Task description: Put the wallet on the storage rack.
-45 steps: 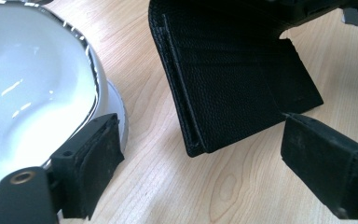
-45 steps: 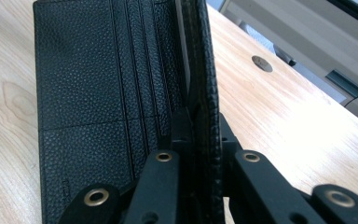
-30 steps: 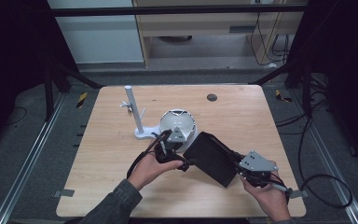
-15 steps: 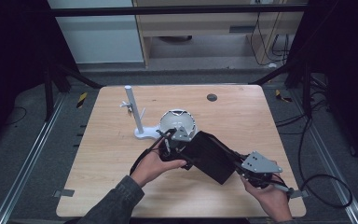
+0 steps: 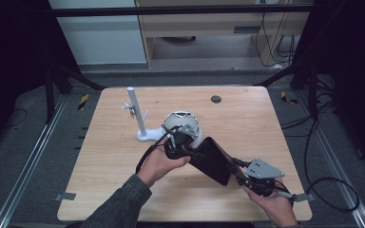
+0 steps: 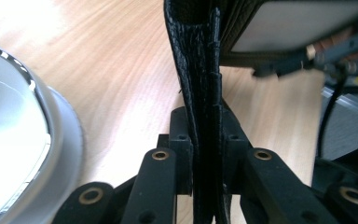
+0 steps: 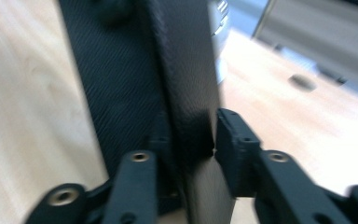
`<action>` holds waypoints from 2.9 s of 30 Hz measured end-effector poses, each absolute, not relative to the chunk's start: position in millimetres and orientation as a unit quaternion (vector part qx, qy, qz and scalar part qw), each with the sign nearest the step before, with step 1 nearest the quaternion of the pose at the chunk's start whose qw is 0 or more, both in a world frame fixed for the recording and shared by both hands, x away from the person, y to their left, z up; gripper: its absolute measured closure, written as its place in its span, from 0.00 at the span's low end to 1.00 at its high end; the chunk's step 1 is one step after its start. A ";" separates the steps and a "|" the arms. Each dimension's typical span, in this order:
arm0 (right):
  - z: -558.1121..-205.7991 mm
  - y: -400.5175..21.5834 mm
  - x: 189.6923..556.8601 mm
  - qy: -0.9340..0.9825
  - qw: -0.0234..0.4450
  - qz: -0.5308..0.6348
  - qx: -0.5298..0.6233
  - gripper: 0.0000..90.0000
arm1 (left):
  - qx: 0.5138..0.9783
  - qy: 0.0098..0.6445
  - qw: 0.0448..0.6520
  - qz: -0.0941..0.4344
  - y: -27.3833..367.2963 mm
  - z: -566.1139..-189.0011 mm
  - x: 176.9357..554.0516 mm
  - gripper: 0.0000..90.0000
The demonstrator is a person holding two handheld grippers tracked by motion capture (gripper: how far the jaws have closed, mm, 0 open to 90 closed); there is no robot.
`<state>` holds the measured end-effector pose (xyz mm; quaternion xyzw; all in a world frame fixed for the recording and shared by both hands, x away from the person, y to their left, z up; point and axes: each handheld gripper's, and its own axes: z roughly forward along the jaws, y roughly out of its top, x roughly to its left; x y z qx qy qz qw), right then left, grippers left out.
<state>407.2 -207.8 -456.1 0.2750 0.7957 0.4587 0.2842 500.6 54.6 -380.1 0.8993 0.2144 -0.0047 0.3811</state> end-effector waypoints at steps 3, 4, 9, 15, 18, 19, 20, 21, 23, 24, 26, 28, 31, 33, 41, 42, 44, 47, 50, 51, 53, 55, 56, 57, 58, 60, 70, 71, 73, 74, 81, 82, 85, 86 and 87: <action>-465.5 -205.7 408.0 0.812 0.248 0.443 0.287 0.45 | 0.898 0.217 0.382 0.010 53.4 -365.4 500.4 0.90; -468.6 -205.8 408.5 0.817 0.240 0.437 0.290 0.41 | 0.901 0.214 0.377 0.022 53.9 -359.1 500.2 0.90; -481.2 -212.7 415.2 0.815 0.235 0.417 0.328 0.21 | 0.906 0.211 0.361 0.068 62.0 -333.5 502.3 0.90; -492.1 -229.6 435.1 0.791 0.245 0.374 0.419 0.14 | 0.898 0.225 0.370 0.076 79.9 -313.2 507.7 0.90; -499.6 -234.5 443.1 0.785 0.236 0.354 0.451 0.12 | 0.892 0.230 0.381 0.079 86.5 -304.7 507.2 0.90; -502.1 -235.3 444.6 0.785 0.231 0.349 0.457 0.12 | 0.892 0.231 0.381 0.080 88.2 -302.0 507.1 0.90; -504.4 -235.3 445.8 0.785 0.225 0.346 0.462 0.12 | 0.891 0.232 0.383 0.082 89.7 -299.7 507.2 0.90; -506.2 -235.4 446.8 0.787 0.223 0.341 0.464 0.11 | 0.889 0.233 0.385 0.083 90.8 -297.7 507.4 0.90; -508.0 -235.8 448.7 0.787 0.224 0.336 0.466 0.10 | 0.887 0.237 0.388 0.085 92.9 -293.7 508.3 0.90; -508.3 -236.2 449.8 0.786 0.223 0.337 0.468 0.09 | 0.886 0.238 0.388 0.086 93.9 -291.7 509.3 0.90; -509.3 -236.3 451.9 0.782 0.218 0.337 0.477 0.09 | 0.883 0.242 0.392 0.087 95.1 -287.7 510.9 0.90; -511.4 -236.6 453.8 0.780 0.219 0.335 0.482 0.07 | 0.881 0.245 0.395 0.090 95.4 -283.4 512.3 0.90; -512.2 -237.1 454.3 0.776 0.215 0.338 0.487 0.07 | 0.878 0.247 0.398 0.096 94.9 -277.0 514.3 0.90; -512.4 -237.7 454.3 0.776 0.214 0.339 0.488 0.07 | 0.873 0.252 0.405 0.099 95.3 -272.4 514.9 0.90; -512.5 -237.9 455.0 0.776 0.213 0.337 0.489 0.05 | 0.865 0.258 0.414 0.118 101.5 -255.8 514.7 0.90; -512.5 -237.8 455.0 0.776 0.212 0.337 0.490 0.05 | 0.864 0.260 0.414 0.120 102.3 -254.3 514.7 0.90; -512.5 -237.8 455.1 0.776 0.213 0.336 0.490 0.05 | 0.864 0.261 0.413 0.125 104.4 -251.5 514.7 0.90; -512.6 -237.8 455.2 0.776 0.213 0.336 0.490 0.05 | 0.864 0.263 0.411 0.127 107.7 -247.8 515.2 0.90; -512.6 -237.8 455.1 0.776 0.213 0.336 0.490 0.05 | 0.863 0.268 0.408 0.131 111.0 -245.4 516.5 0.90; -512.6 -237.7 455.1 0.776 0.213 0.336 0.490 0.05 | 0.863 0.269 0.407 0.134 112.6 -244.3 516.9 0.90; -512.6 -237.7 455.1 0.776 0.214 0.336 0.490 0.05 | 0.860 0.273 0.408 0.138 116.2 -242.2 517.5 0.90; -512.5 -237.9 455.2 0.776 0.214 0.335 0.490 0.05 | 0.857 0.276 0.411 0.140 120.1 -240.8 518.3 0.90; -512.5 -237.9 455.2 0.776 0.214 0.335 0.489 0.05 | 0.856 0.279 0.411 0.141 122.3 -240.4 519.0 0.90; -512.6 -237.9 455.2 0.776 0.214 0.335 0.489 0.05 | 0.854 0.282 0.415 0.139 124.4 -240.4 519.7 0.90; -512.5 -237.9 455.2 0.776 0.214 0.335 0.489 0.05 | 0.853 0.284 0.416 0.138 126.5 -240.3 520.8 0.90; -512.6 -237.9 455.3 0.776 0.214 0.335 0.489 0.05 | 0.851 0.288 0.418 0.138 130.1 -239.8 522.4 0.90; -512.6 -237.7 455.3 0.775 0.213 0.336 0.492 0.04 | 0.854 0.294 0.405 0.143 135.4 -243.2 530.1 0.90; -512.6 -237.7 455.3 0.775 0.213 0.336 0.491 0.04 | 0.853 0.297 0.403 0.146 135.7 -244.4 530.9 0.90; -512.6 -237.6 455.3 0.775 0.213 0.335 0.492 0.04 | 0.852 0.302 0.401 0.147 136.6 -246.9 532.1 0.90; -512.6 -237.6 455.4 0.775 0.213 0.335 0.492 0.04 | 0.852 0.305 0.400 0.147 137.3 -248.2 532.6 0.90; -512.7 -237.5 455.4 0.774 0.214 0.335 0.492 0.04 | 0.851 0.312 0.397 0.141 140.7 -256.2 537.4 0.90; -512.7 -237.5 455.4 0.774 0.214 0.335 0.492 0.04 | 0.851 0.313 0.397 0.141 141.2 -257.2 538.3 0.90; -512.8 -237.4 455.3 0.774 0.213 0.335 0.493 0.04 | 0.851 0.314 0.396 0.139 141.6 -260.6 540.5 0.90; -512.8 -237.4 455.3 0.774 0.213 0.336 0.493 0.04 | 0.851 0.316 0.396 0.139 141.3 -262.1 540.9 0.90; -512.7 -237.4 455.3 0.774 0.213 0.335 0.493 0.04 | 0.851 0.317 0.396 0.137 141.1 -263.8 541.3 0.90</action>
